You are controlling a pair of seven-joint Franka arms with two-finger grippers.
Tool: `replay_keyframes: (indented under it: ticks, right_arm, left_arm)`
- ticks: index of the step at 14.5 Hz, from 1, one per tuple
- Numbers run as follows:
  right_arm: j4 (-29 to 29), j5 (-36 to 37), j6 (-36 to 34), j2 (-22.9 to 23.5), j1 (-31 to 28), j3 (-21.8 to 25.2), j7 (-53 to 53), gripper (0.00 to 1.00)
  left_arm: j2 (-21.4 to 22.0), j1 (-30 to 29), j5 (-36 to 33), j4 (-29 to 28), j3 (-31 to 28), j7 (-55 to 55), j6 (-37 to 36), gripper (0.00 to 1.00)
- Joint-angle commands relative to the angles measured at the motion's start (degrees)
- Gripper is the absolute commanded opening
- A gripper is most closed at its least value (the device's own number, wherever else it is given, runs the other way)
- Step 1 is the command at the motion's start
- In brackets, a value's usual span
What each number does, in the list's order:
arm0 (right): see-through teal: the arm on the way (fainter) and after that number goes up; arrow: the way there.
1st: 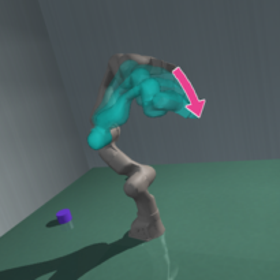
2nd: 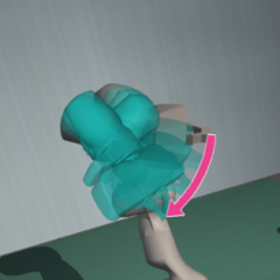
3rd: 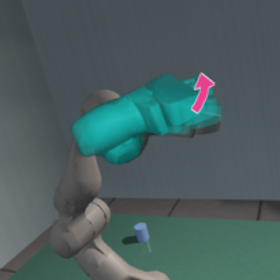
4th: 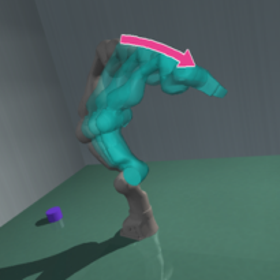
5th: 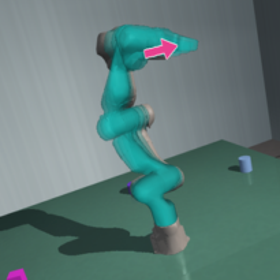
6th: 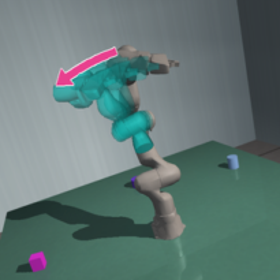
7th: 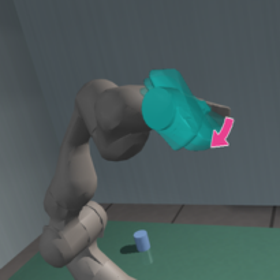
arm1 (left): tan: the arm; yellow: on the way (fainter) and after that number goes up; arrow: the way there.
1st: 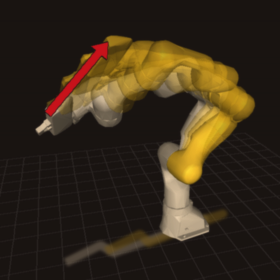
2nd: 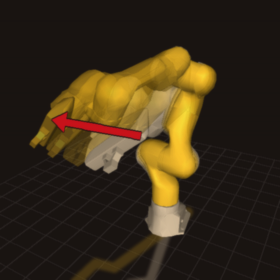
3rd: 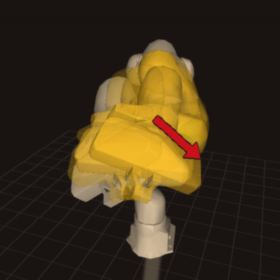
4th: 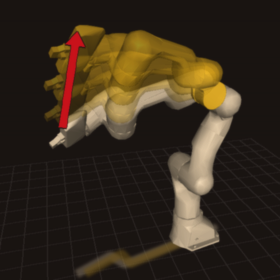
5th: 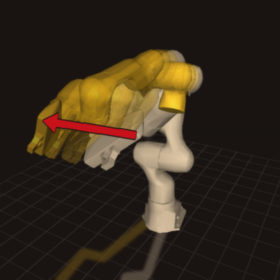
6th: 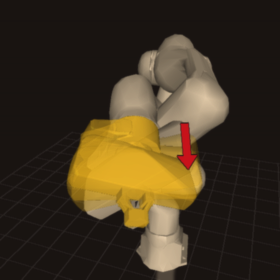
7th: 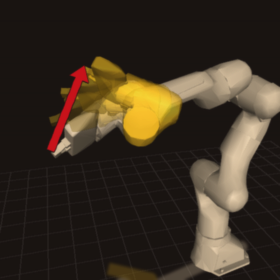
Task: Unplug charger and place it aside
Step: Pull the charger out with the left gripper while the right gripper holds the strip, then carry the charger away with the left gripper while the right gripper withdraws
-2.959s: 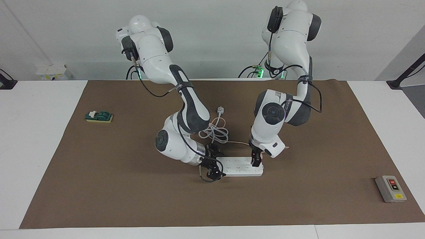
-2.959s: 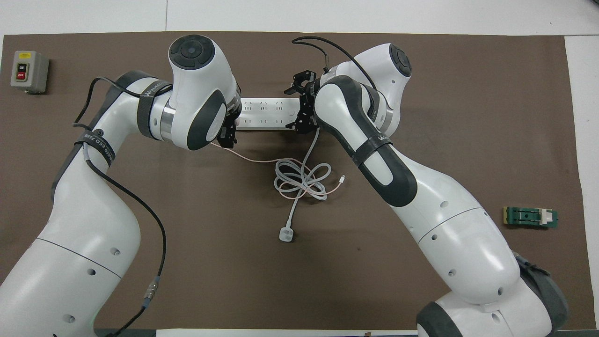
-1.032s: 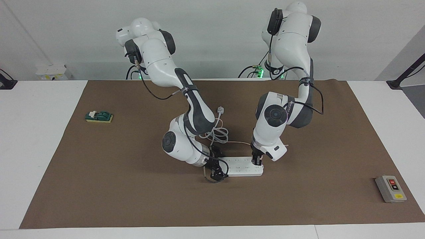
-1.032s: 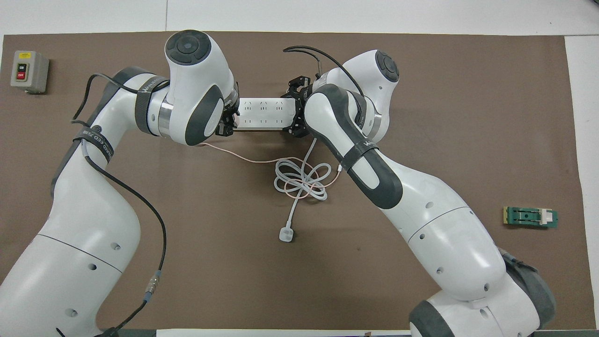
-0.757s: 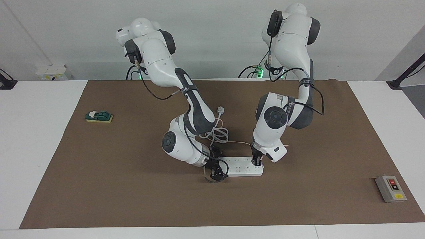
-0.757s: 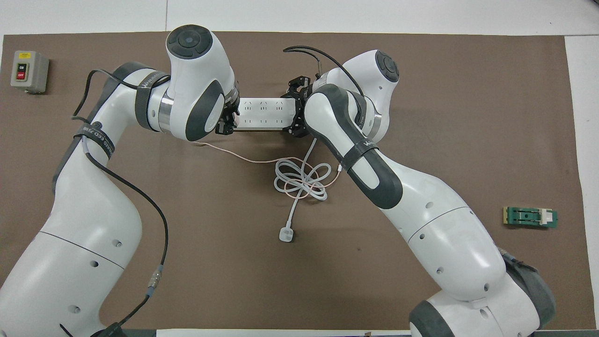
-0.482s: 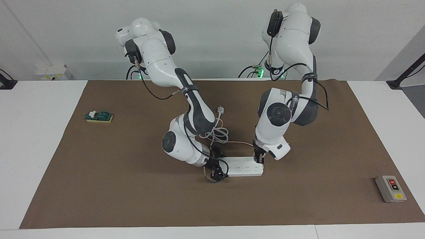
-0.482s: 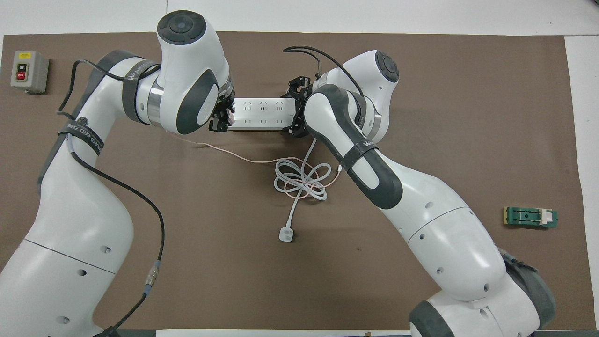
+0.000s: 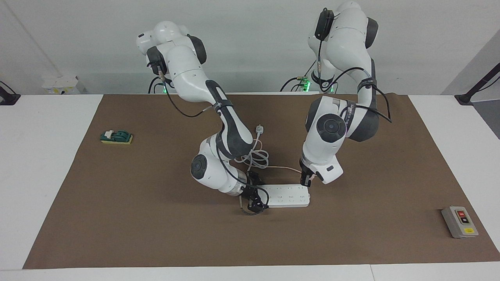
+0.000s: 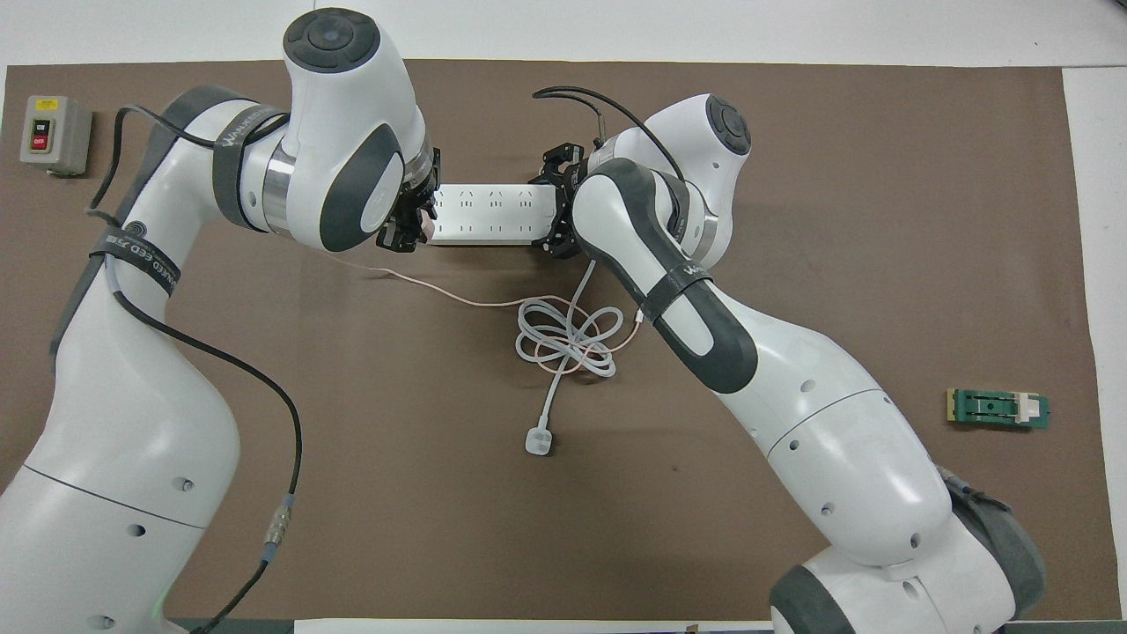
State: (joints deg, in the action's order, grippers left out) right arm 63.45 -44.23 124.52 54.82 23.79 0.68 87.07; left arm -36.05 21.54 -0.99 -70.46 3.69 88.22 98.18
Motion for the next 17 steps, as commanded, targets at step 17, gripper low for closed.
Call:
replay_keyframes:
  ticks: [17]
  right_arm:
    - [4.05, 5.72, -11.12, -14.64, -6.56, 1.87, 0.91, 1.00]
  left_arm:
    - [17.84, -8.52, -0.94, -16.53, -0.26, -50.48, 1.20, 0.00]
